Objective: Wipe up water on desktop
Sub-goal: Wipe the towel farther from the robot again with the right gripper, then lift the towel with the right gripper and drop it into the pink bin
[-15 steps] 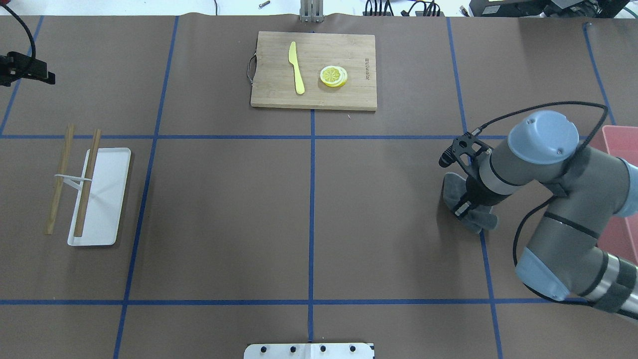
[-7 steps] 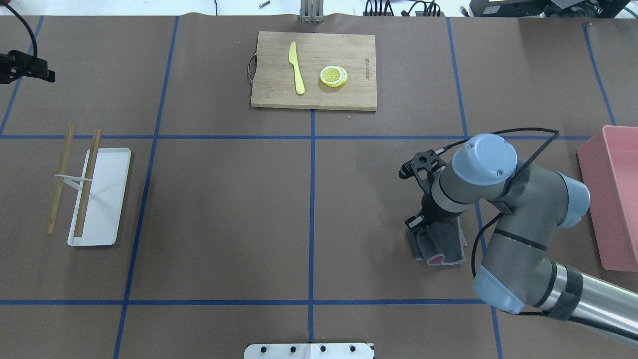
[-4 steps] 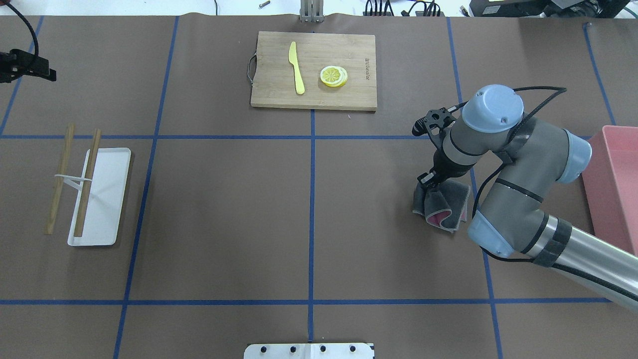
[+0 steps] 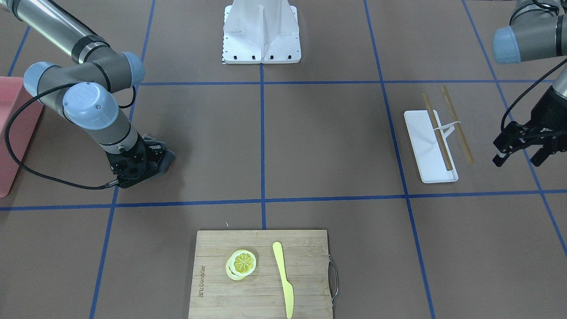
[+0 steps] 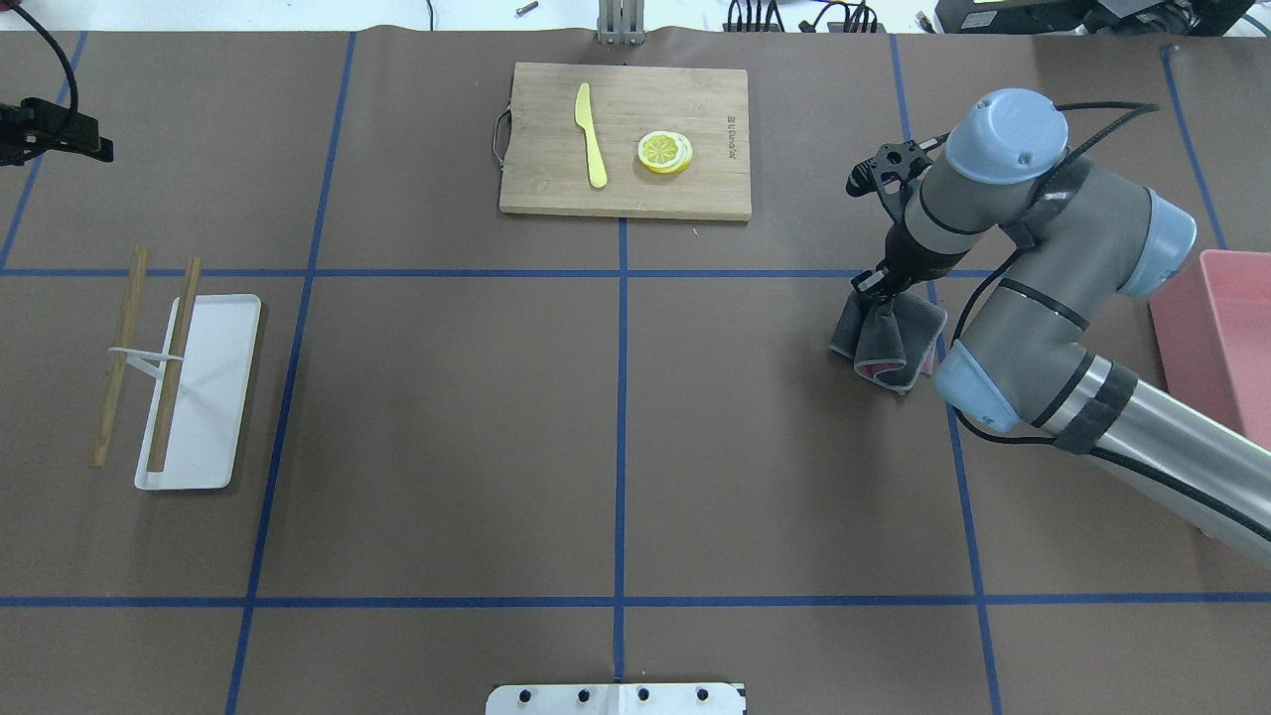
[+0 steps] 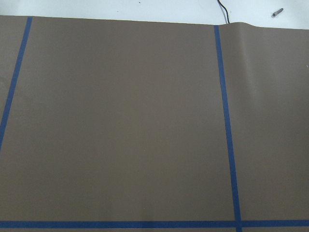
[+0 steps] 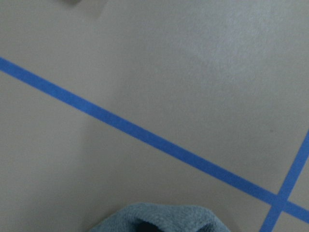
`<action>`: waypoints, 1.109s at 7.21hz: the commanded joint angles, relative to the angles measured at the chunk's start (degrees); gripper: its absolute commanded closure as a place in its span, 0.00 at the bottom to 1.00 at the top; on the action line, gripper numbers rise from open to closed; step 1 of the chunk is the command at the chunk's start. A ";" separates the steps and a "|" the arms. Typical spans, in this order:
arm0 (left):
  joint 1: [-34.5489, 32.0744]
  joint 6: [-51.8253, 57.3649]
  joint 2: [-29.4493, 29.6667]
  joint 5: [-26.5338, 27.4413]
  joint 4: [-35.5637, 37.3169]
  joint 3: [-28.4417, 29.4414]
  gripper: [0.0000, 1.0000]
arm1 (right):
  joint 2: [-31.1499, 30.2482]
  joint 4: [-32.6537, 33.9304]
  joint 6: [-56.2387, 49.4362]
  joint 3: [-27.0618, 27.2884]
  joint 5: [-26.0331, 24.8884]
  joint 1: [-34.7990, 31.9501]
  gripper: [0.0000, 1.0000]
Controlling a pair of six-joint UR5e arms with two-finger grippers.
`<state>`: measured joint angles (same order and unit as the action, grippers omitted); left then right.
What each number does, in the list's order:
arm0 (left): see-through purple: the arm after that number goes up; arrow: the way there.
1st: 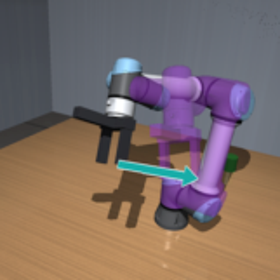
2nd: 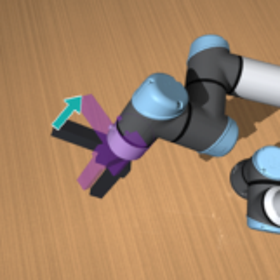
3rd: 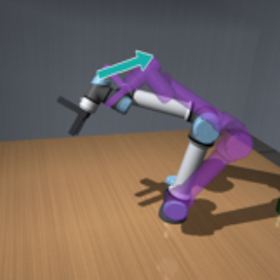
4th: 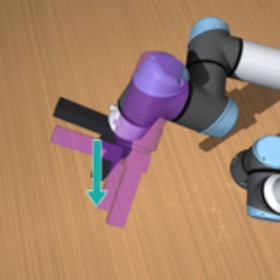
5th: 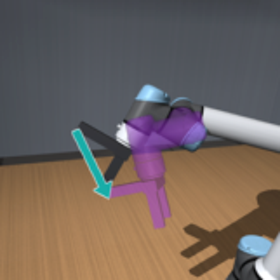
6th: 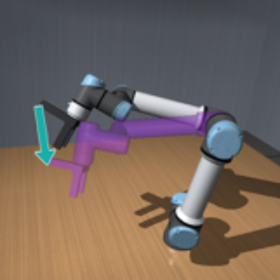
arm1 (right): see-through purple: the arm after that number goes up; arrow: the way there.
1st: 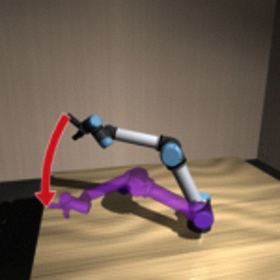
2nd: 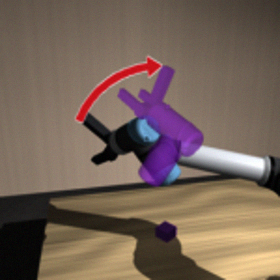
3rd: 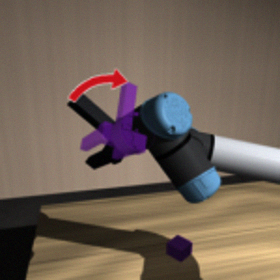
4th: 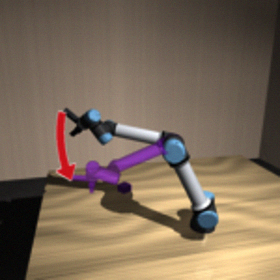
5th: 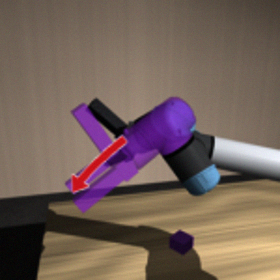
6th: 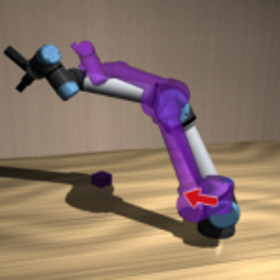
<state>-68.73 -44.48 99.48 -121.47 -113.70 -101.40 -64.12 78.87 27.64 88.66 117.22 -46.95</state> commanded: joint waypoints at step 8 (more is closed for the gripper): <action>0.00 0.62 -0.51 0.00 0.15 0.59 0.02 | -8.80 43.77 -9.71 37.10 4.95 -20.69 1.00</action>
<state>-68.73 -43.96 98.97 -121.46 -113.66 -100.83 -70.39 113.32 25.23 121.97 121.84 -63.00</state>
